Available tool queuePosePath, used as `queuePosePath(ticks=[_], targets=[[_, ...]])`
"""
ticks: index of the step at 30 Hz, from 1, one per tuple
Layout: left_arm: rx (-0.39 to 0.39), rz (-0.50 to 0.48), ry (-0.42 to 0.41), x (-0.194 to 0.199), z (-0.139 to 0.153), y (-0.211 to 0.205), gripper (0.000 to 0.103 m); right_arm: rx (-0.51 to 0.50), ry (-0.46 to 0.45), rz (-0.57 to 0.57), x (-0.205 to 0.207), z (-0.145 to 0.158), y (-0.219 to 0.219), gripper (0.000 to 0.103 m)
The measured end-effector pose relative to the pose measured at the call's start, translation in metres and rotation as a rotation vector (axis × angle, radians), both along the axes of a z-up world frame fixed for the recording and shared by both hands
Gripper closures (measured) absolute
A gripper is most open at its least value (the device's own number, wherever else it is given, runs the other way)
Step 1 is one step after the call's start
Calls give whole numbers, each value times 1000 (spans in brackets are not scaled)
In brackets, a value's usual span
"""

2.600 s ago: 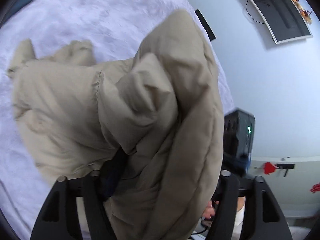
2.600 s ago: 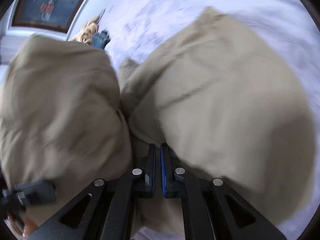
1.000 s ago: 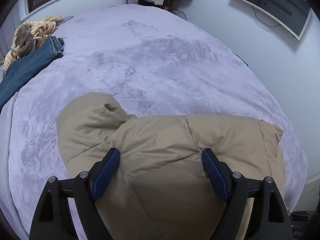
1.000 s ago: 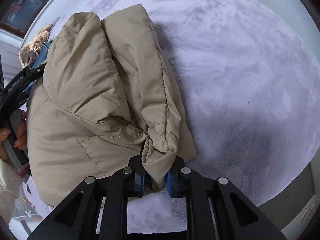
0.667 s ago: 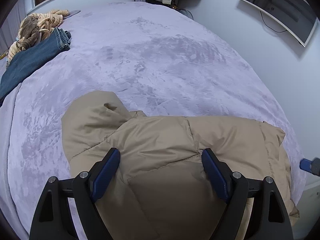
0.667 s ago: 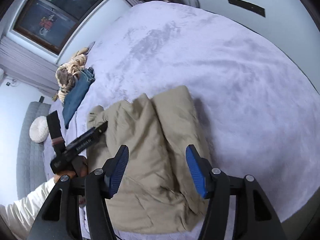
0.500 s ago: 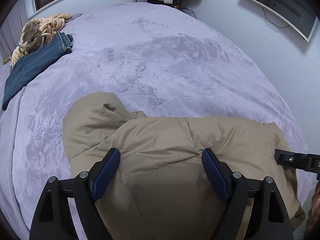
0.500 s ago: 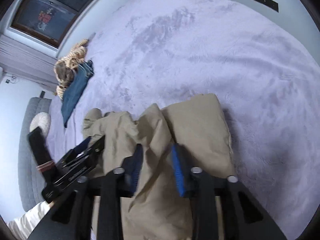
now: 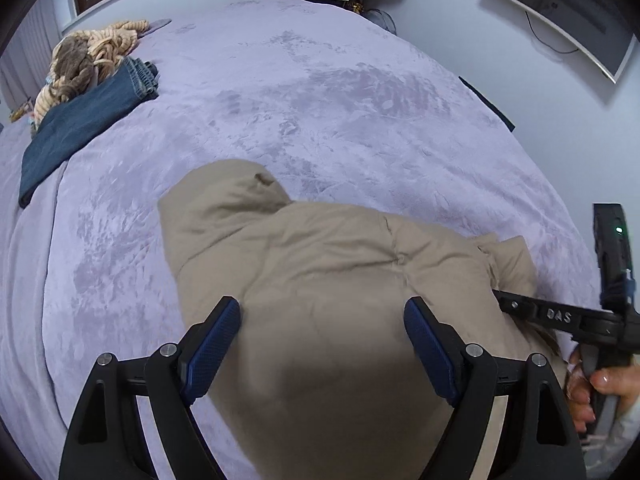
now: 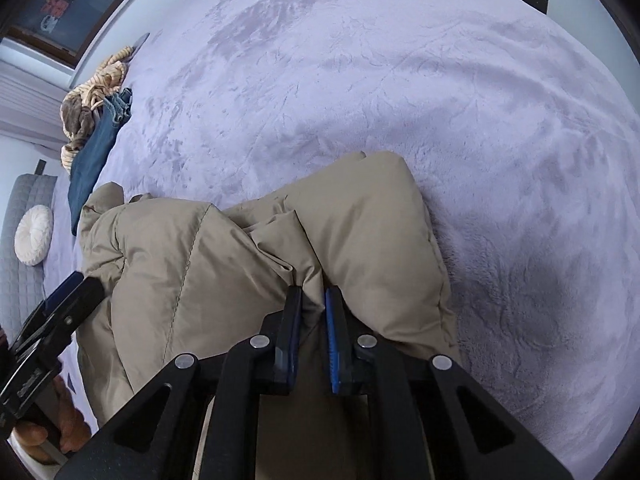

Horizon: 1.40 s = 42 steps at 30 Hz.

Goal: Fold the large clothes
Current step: 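Lower the folded jacket onto the bed and open both tools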

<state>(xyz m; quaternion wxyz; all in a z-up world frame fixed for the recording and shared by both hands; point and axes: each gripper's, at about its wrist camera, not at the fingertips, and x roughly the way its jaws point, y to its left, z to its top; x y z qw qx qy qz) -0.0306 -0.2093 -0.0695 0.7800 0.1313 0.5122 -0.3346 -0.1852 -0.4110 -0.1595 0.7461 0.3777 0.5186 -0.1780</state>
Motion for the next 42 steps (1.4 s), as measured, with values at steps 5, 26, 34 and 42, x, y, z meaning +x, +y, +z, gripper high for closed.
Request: queuePosePath(ticks=[5, 26, 34, 42], targets=[[35, 49, 87, -33, -16, 37, 18, 41, -13, 16, -1, 10, -2, 88], [63, 204, 152, -69, -7, 87, 15, 89, 19, 188, -68, 48, 66, 73], [44, 195, 178, -73, -6, 104, 15, 47, 34, 151, -70, 61, 82, 61], [47, 163, 149, -76, 5, 124, 0, 23, 6, 92, -69, 68, 98, 49]])
